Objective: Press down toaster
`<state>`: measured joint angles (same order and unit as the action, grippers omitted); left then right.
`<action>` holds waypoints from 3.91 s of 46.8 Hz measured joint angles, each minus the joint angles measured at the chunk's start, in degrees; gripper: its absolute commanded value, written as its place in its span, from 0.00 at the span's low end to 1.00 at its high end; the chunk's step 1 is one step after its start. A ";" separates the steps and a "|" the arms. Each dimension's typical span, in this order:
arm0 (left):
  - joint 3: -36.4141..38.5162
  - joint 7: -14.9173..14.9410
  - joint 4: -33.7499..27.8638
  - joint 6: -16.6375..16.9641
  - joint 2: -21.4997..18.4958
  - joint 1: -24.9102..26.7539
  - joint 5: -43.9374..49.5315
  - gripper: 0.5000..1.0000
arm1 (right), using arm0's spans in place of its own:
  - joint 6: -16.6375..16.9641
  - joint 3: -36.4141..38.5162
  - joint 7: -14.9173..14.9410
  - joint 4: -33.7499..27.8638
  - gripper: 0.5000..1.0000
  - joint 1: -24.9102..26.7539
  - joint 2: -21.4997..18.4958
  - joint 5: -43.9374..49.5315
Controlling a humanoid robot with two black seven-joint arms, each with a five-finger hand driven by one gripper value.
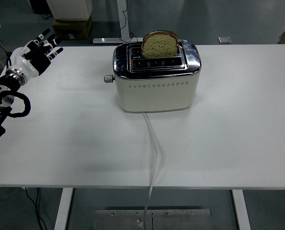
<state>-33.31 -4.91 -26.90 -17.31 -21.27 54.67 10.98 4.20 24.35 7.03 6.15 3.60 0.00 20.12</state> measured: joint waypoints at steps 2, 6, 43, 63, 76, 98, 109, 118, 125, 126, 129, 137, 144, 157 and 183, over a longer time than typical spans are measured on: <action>0.00 -0.01 0.00 -0.05 0.00 0.00 0.00 1.00 | 0.00 0.00 0.00 0.00 1.00 0.00 0.00 0.00; 0.00 -0.01 0.00 -0.07 0.00 0.00 0.00 1.00 | -0.01 0.00 0.00 0.00 1.00 0.00 0.00 0.00; -0.10 -0.02 -0.07 -0.19 0.01 -0.42 0.09 1.00 | -0.03 0.00 0.00 0.00 1.00 0.00 0.00 0.01; -0.10 -0.02 -0.09 -0.10 0.44 -0.52 0.09 1.00 | 0.00 0.00 0.00 0.00 1.00 0.00 0.00 0.01; -0.10 -0.02 -0.09 -0.01 0.44 -0.53 0.09 1.00 | 0.02 0.00 0.00 0.00 1.00 0.00 0.00 0.01; 0.10 1.09 -5.50 1.63 -2.31 0.14 0.00 1.00 | 0.02 0.00 0.00 0.00 1.00 0.00 0.00 0.01; 1.52 5.66 -29.32 7.35 -15.51 0.32 -0.22 1.00 | 0.02 0.00 0.00 0.00 1.00 0.00 0.00 0.01; 7.41 8.40 -37.54 6.51 -22.53 6.68 -6.09 1.00 | 0.02 -0.08 -0.01 -0.01 1.00 -0.01 0.00 0.01; 14.99 11.08 -40.86 0.98 -25.96 13.98 -13.13 1.00 | 0.11 -0.09 -0.01 0.00 1.00 0.01 0.00 0.01; 16.16 11.37 -41.34 0.16 -26.29 15.04 -14.09 1.00 | 0.10 -0.09 0.01 0.00 1.00 0.00 0.00 0.01; 20.15 12.32 -42.60 -1.87 -26.87 18.33 -17.34 1.00 | 0.11 -0.10 -0.01 0.00 1.00 -0.01 0.00 0.01; 30.01 12.88 -43.44 -7.94 -28.15 25.17 -27.30 1.00 | 0.11 -0.05 -0.01 0.00 1.00 0.01 0.00 0.01; 34.12 12.82 -43.43 -14.32 -28.49 27.66 -36.49 1.00 | 0.11 -0.05 0.00 0.21 1.00 0.00 0.00 0.01; 34.41 12.81 -43.07 -16.91 -25.32 27.56 -46.21 1.00 | 0.10 -0.08 0.01 0.36 1.00 -0.02 0.00 0.01; 35.16 12.81 -35.59 -16.31 -20.29 25.49 -49.55 1.00 | 0.06 0.00 0.00 0.35 1.00 -0.01 0.00 0.01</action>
<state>1.85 7.91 -62.49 -33.62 -41.56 80.16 -38.57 4.26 24.35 7.03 6.50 3.59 0.00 20.12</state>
